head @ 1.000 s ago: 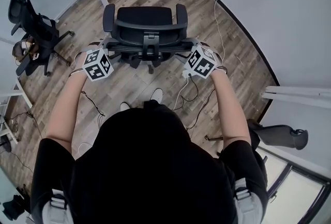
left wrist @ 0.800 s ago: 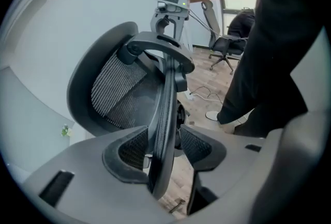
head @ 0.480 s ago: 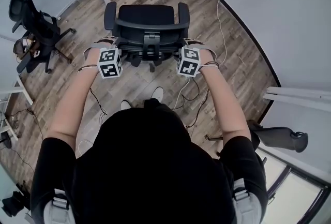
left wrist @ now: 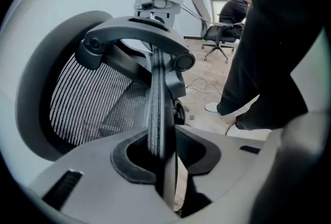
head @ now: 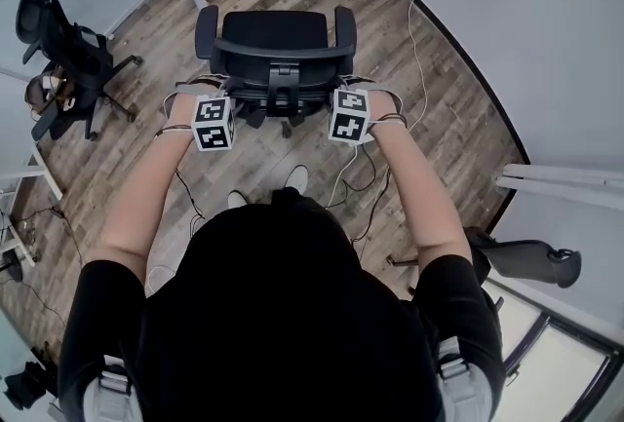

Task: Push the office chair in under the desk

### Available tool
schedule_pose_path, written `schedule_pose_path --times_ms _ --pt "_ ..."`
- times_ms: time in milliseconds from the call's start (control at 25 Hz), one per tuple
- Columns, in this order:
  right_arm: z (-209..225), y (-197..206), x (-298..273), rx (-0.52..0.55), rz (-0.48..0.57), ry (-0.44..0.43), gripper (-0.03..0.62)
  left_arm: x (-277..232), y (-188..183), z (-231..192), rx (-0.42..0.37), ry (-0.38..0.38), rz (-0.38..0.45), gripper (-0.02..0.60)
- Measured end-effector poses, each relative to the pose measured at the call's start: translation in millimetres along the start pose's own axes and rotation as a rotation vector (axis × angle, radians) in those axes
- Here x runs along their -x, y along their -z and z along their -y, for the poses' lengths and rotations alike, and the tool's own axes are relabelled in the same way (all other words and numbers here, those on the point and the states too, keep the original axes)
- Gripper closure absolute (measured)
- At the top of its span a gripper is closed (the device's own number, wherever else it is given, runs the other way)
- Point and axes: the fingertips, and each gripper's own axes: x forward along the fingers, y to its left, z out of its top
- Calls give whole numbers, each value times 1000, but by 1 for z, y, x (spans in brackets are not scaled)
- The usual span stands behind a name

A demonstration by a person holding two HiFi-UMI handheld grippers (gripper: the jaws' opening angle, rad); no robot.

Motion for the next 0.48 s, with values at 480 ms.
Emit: schedule_pose_path --times_ms 480 --pt "14 11 -2 7 1 21 485 -6 -7 -12 10 -9 12 485"
